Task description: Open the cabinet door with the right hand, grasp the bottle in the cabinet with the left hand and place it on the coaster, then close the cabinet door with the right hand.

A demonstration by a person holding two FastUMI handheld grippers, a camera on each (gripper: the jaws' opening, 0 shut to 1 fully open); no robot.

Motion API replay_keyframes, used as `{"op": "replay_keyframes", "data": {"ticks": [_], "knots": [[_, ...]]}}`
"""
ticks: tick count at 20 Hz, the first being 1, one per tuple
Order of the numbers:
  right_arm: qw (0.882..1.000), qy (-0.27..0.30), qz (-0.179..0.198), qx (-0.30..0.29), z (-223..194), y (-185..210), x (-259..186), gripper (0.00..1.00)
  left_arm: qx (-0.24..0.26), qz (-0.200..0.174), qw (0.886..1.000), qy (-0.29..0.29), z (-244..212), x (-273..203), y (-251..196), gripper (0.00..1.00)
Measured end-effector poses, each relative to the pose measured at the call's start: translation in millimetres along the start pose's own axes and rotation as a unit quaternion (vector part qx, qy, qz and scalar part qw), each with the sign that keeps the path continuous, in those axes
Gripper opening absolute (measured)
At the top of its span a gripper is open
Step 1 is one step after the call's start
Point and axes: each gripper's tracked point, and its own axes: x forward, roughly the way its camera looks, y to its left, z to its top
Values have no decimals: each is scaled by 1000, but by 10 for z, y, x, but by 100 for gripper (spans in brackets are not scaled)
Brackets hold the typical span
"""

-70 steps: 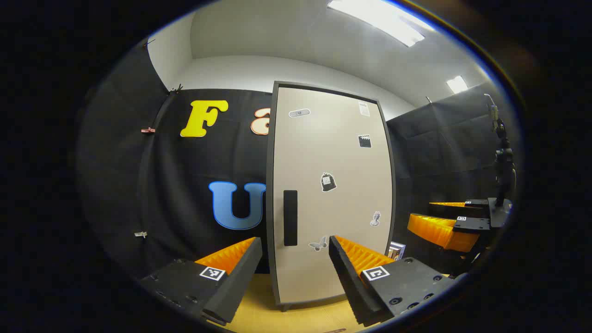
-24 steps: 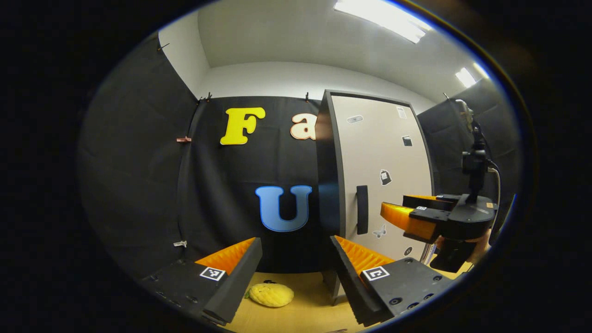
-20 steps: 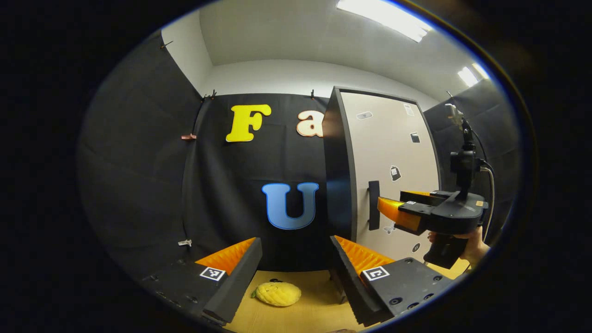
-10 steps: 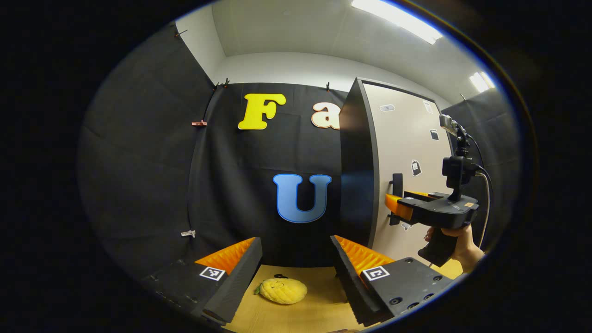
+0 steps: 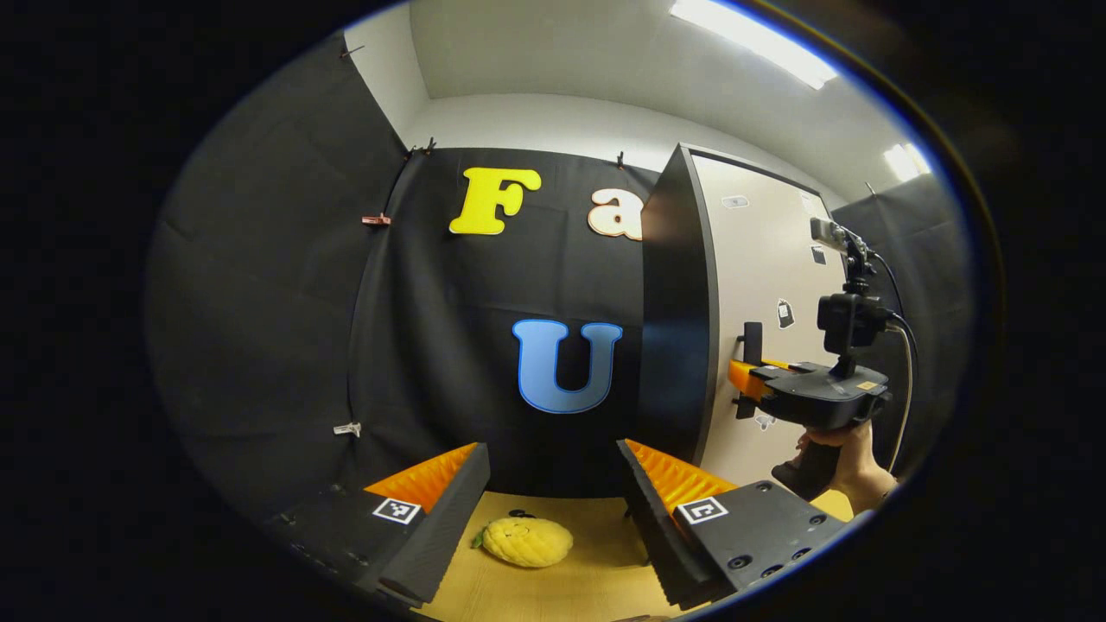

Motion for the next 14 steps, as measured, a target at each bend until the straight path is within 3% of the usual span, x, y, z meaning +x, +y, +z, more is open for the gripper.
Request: {"op": "replay_keyframes", "data": {"ticks": [1, 2, 8, 14], "knots": [[1000, 1, 1, 3, -17, 17, 4, 28, -1, 1, 1000, 0, -3, -16, 15, 92], [1000, 7, 8, -3, -5, 9, 0, 17, -3, 1, 1000, 0, 8, -23, 17, 92], [998, 27, 56, -2, 73, 62, -244, 17, -1, 2, 1000, -6, 78, -51, -29, 93], [992, 52, 114, 15, 211, 2, -727, 17, -2, -29, 999, -13, 143, -164, -437, 93]]}}
